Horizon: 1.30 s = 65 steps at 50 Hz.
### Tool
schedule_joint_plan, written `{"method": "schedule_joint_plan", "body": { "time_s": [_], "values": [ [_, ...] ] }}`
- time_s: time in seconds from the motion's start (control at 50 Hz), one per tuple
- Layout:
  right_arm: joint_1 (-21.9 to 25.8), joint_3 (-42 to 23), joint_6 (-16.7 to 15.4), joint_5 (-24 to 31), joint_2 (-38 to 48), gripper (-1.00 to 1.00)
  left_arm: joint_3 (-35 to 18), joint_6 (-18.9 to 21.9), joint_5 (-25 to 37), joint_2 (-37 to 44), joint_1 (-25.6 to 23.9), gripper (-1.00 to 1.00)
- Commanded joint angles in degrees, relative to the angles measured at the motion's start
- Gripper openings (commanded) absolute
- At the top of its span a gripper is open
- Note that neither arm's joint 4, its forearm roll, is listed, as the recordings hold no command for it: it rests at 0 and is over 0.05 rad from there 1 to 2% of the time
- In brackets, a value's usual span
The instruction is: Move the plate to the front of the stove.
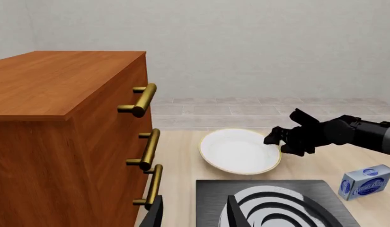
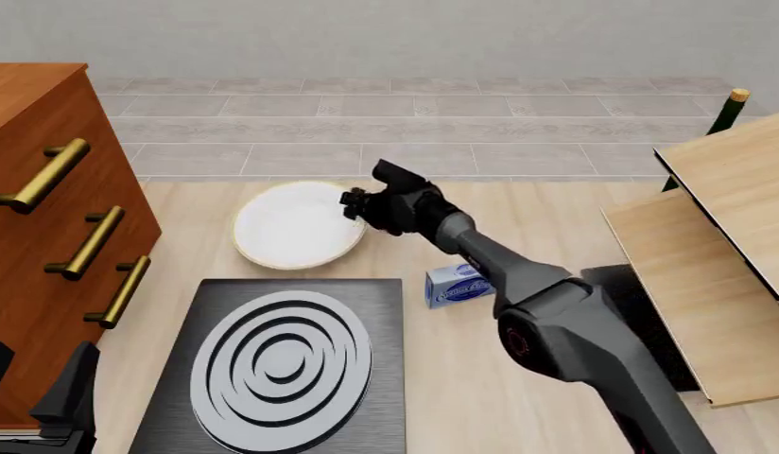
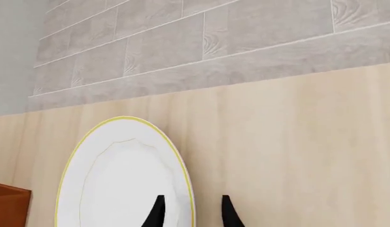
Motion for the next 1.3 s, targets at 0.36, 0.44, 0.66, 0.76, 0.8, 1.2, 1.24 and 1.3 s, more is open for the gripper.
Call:
{"method": "schedule_joint_plan", "body": {
  "time_s": [0.36,0.44,0.66,0.76,0.8,1.2,1.24,1.3],
  "values": [
    [-1.13,-0.39,-1.02,1.42,1.41,1.00,0.00,0.01,-0.03,0.18,-0.06,1.00],
    [-1.43,0.28,-1.53,1.48,0.71,1.00,0.00,0.01,-0.03,0.18,-0.06,1.00],
    [-1.16,9.68,-2.87,-1.65,-8.35,1.00,0.00,0.01,-0.03,0.18,-0.06,1.00],
    [-1.27,12.88,-3.65,-2.59,-11.56,1.00,0.00,0.01,-0.03,0.18,-0.06,1.00],
    [-1.49,14.11,-4.25,-2.78,-13.17,1.00,0.00,0.01,-0.03,0.18,-0.06,1.00],
    [-2.00,37.87,-8.91,-9.25,-37.24,1.00,0.00,0.01,-0.03,0.18,-0.06,1.00],
    [-2.11,41.15,-10.38,-10.38,-40.66,1.00,0.00,0.01,-0.03,0.18,-0.06,1.00],
    [-2.51,46.98,-11.36,-11.70,-47.09,1.00,0.00,0.01,-0.03,0.18,-0.06,1.00]
  ]
}}
